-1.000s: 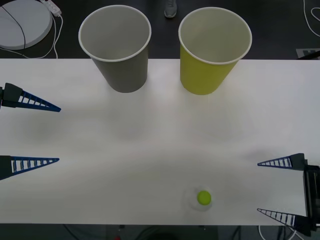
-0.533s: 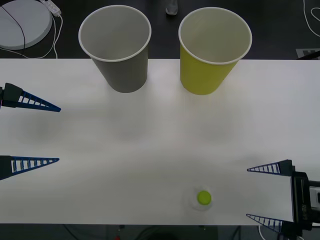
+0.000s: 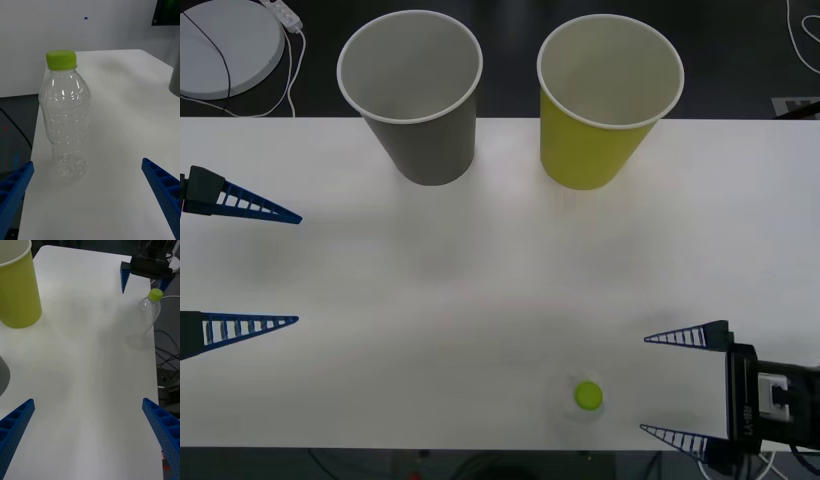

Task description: Put the can into the green bin and the plastic bottle into the gray bin

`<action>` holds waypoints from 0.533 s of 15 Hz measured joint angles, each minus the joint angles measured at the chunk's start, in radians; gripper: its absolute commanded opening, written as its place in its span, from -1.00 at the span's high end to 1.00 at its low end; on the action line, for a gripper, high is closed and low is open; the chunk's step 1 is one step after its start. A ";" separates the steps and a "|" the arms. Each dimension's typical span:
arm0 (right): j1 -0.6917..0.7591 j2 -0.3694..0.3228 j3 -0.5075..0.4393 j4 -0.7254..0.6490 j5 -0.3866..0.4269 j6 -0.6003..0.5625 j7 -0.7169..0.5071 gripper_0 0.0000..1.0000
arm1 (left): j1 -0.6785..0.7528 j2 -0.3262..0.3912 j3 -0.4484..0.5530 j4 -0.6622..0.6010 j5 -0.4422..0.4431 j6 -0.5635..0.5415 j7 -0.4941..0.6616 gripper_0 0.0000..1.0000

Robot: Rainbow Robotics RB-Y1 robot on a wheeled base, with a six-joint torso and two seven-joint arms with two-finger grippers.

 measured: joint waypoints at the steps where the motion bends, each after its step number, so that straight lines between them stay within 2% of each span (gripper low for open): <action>1: -0.014 0.003 0.026 0.009 -0.008 0.001 0.001 -1.00 | 0.000 0.000 0.000 0.000 0.000 0.000 0.000 -1.00; 8: -0.066 0.047 0.100 0.027 -0.016 0.001 -0.014 -1.00 | 0.000 0.000 0.000 0.000 0.000 0.000 0.000 -1.00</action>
